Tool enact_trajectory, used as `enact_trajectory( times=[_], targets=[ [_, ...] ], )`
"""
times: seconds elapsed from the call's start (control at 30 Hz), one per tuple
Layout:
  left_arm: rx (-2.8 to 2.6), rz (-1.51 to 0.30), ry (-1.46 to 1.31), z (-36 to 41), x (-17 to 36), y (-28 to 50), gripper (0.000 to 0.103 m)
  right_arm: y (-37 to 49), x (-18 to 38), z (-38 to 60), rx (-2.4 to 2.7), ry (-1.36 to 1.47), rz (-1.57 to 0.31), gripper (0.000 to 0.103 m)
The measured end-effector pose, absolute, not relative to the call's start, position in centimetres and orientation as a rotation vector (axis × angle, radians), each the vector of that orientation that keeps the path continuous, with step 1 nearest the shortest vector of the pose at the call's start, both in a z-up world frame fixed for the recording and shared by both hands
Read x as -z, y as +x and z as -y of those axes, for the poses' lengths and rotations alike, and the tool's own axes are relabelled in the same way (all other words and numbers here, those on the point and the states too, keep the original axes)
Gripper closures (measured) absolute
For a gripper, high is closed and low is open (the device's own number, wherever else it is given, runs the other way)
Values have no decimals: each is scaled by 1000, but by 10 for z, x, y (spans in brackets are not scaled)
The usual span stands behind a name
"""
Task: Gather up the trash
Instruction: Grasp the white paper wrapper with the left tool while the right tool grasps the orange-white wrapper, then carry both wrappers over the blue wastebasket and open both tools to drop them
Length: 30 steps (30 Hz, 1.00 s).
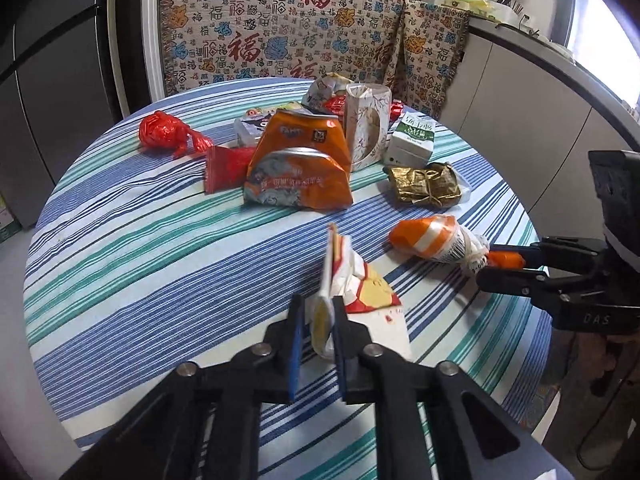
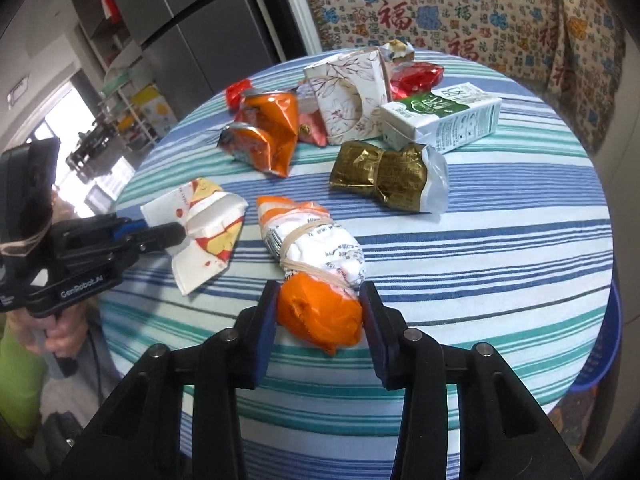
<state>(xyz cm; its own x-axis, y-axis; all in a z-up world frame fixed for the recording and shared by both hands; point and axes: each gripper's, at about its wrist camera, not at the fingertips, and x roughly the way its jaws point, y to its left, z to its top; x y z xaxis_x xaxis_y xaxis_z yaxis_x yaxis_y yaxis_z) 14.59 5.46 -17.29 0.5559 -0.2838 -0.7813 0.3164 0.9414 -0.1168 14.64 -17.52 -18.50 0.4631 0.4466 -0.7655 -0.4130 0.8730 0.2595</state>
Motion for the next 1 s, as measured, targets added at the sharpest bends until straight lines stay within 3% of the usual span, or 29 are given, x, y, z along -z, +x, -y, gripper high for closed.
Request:
enact_trajectory(
  times=[0.03,0.1,0.17,0.33,0.4,0.43,0.47,0.77,1.0],
  targets=[
    [353,-911,34,-54,173,146,71,148,184,175,-529,24,-949,52],
    [361,-906,25,-53,173,147,63,153,180,174,-539,-2,-948,39],
    [369,-911,38,-50,174,149,63,158,178,169,-558,-48,-956,23],
    [370,-933,61,-43,180,148,63,170,176,144,-628,-228,-956,23],
    [376,-936,62,-43,180,148,77,177,180,134,-652,-286,-965,25],
    [386,-943,60,-43,181,148,94,181,183,130,-652,-309,-977,50],
    [390,-943,56,-43,181,147,94,184,185,128,-643,-326,-988,55],
    [369,-883,-1,-38,156,141,95,174,154,179,-608,-45,-944,55],
    [429,-848,29,26,124,145,95,182,120,280,-454,173,-863,55]
  ],
)
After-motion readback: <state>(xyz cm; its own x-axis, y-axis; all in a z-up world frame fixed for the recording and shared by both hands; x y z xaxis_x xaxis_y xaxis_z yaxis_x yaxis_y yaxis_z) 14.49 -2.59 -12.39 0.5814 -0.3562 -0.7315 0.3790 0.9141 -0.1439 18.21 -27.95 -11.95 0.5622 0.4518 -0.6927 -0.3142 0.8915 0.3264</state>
